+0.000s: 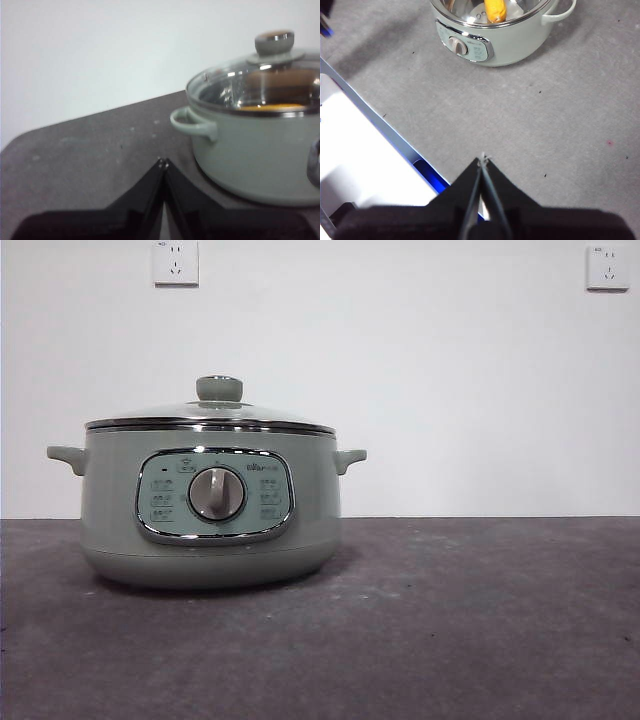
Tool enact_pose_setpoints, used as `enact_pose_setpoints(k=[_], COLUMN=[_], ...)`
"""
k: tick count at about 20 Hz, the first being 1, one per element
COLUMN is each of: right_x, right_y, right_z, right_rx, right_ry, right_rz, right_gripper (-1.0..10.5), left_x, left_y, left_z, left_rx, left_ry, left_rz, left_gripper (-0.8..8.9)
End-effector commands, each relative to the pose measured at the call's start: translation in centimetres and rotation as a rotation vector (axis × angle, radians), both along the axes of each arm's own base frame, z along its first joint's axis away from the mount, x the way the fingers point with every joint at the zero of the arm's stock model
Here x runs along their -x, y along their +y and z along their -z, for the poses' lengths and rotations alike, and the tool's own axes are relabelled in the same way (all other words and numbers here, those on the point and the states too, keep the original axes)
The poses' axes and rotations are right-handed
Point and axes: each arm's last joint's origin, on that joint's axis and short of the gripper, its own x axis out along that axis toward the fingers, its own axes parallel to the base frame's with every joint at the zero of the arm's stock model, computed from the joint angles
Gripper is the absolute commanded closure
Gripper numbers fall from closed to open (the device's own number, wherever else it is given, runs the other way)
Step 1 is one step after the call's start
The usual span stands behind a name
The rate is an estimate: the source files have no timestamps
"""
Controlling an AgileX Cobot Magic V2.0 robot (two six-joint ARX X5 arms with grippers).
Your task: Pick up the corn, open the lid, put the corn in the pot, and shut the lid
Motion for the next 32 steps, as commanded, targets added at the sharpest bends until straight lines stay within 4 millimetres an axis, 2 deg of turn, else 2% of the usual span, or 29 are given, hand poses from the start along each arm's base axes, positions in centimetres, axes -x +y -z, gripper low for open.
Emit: enact_pose_setpoints(k=[1,5,7,23,28,32], right_x=[0.1,0.1,0.1,0.0,1.5,3.1], right_y=[0.0,0.0,-0.1,-0.3,-1.9,-4.4], right_z=[0.3,0.3,0.3,0.3,-0.4,-1.6], right_rx=[0.022,0.024,0.027,0.076,0.082,-0.127], right_ry=[0.025,0.024,0.021,-0.018,-0.121,-0.319], right_rz=[-0.005,-0.003,0.000,0.053,0.090,0.192], right_gripper=[9.5,9.5,9.5,9.5,9.5,9.5], left_x=[0.1,0.3,0.3,0.1,0.0,0.0], left_y=[0.1,0.1,0.0,0.0,0.0,0.0], left_z=[1.5,2.6,2.5,3.0,3.1,3.1], left_rx=[0.055,0.063,0.114,0.111,0.111,0.111], left_ry=[0.027,0.145,0.135,0.202,0.210,0.211], left_rz=[-0.009,-0.013,-0.006,-0.014,-0.015,-0.015], left_gripper=[8.14,8.14,8.14,8.14,8.14,8.14])
